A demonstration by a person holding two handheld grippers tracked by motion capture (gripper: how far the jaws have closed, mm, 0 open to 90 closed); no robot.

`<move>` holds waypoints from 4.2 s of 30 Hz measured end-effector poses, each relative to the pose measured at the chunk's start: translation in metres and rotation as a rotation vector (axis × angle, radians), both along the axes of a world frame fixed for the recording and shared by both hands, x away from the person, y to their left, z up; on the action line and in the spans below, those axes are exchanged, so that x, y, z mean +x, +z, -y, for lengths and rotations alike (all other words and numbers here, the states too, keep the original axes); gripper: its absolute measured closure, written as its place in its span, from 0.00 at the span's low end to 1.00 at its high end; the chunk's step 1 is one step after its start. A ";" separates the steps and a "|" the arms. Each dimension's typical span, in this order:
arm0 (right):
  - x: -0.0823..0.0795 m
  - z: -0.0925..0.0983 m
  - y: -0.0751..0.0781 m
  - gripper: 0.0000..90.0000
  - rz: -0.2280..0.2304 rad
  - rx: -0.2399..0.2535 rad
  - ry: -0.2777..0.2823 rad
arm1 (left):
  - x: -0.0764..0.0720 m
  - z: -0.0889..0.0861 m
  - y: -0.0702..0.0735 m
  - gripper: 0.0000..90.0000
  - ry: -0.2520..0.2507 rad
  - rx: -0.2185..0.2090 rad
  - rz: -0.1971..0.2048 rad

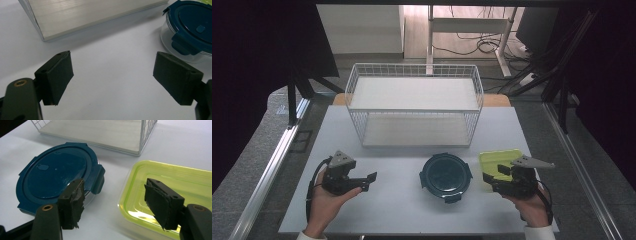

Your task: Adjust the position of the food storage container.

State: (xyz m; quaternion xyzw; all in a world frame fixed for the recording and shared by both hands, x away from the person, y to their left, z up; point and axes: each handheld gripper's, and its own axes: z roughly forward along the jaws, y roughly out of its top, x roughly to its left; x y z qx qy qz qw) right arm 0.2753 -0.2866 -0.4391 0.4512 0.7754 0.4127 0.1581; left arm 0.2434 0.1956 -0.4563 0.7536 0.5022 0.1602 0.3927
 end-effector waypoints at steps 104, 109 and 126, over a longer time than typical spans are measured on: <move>0.063 -0.084 -0.020 0.99 -0.346 -0.324 0.107 | 0.002 -0.006 -0.016 0.17 -0.005 0.052 -0.075; 0.059 -0.094 -0.021 0.99 -0.351 -0.316 0.155 | 0.002 -0.007 -0.016 0.17 -0.001 0.052 -0.074; 0.042 -0.130 -0.024 0.99 -0.343 -0.306 0.274 | 0.002 -0.009 -0.016 0.17 0.010 0.048 -0.074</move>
